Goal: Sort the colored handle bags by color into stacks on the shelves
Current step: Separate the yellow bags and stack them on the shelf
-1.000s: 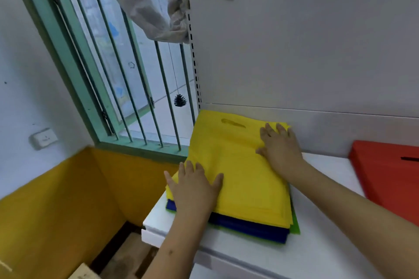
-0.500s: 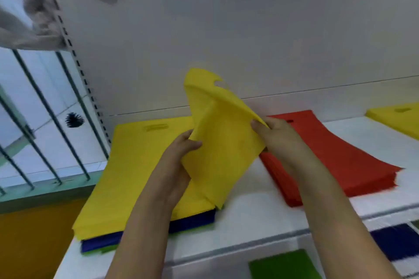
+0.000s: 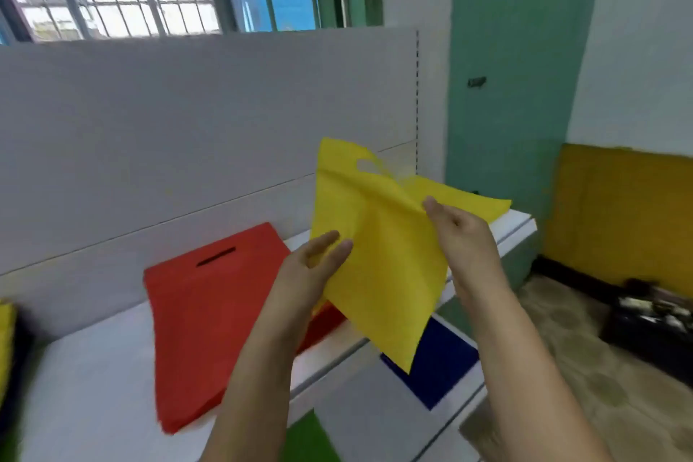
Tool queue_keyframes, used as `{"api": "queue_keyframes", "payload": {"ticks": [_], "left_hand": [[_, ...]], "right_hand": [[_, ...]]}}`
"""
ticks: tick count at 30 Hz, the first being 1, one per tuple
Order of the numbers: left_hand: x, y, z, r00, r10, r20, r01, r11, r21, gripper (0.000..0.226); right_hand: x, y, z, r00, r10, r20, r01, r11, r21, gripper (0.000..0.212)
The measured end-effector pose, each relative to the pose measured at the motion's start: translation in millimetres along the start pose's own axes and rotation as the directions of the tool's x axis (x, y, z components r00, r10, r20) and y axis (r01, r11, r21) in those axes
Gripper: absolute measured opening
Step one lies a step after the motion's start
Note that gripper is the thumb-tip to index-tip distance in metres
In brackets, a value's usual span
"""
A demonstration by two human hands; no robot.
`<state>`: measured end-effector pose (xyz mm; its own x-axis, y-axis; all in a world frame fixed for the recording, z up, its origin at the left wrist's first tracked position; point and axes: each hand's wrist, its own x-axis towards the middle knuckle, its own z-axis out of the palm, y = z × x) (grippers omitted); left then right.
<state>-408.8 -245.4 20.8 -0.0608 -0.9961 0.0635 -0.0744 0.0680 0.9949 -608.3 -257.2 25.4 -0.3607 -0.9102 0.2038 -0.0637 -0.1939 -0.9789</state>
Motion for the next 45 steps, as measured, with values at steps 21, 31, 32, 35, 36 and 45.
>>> {"api": "queue_keyframes", "payload": {"ticks": [21, 31, 32, 35, 36, 45], "left_hand": [[203, -32, 136, 0.986, -0.140, -0.086, 0.162, 0.758, 0.632, 0.040], [249, -43, 158, 0.936, -0.341, -0.083, 0.312, 0.699, 0.644, 0.026], [251, -43, 161, 0.928, -0.358, -0.101, 0.337, 0.694, 0.637, 0.019], [262, -45, 172, 0.896, -0.395, -0.203, 0.429, 0.652, 0.624, 0.019], [266, -47, 176, 0.881, -0.403, -0.249, 0.464, 0.627, 0.626, 0.028], [289, -75, 210, 0.761, -0.391, -0.517, 0.647, 0.512, 0.565, 0.046]], "right_hand": [[296, 90, -85, 0.997, -0.065, 0.034, 0.074, 0.915, -0.396, 0.049], [456, 125, -20, 0.926, 0.204, 0.318, -0.009, 0.853, -0.522, 0.064], [466, 130, -16, 0.924, 0.211, 0.320, -0.002, 0.839, -0.545, 0.063], [487, 146, -5, 0.921, 0.207, 0.332, 0.024, 0.818, -0.575, 0.057], [491, 152, -3, 0.918, 0.199, 0.343, 0.036, 0.819, -0.572, 0.054], [488, 188, 15, 0.866, 0.232, 0.443, 0.086, 0.804, -0.588, 0.013]]}}
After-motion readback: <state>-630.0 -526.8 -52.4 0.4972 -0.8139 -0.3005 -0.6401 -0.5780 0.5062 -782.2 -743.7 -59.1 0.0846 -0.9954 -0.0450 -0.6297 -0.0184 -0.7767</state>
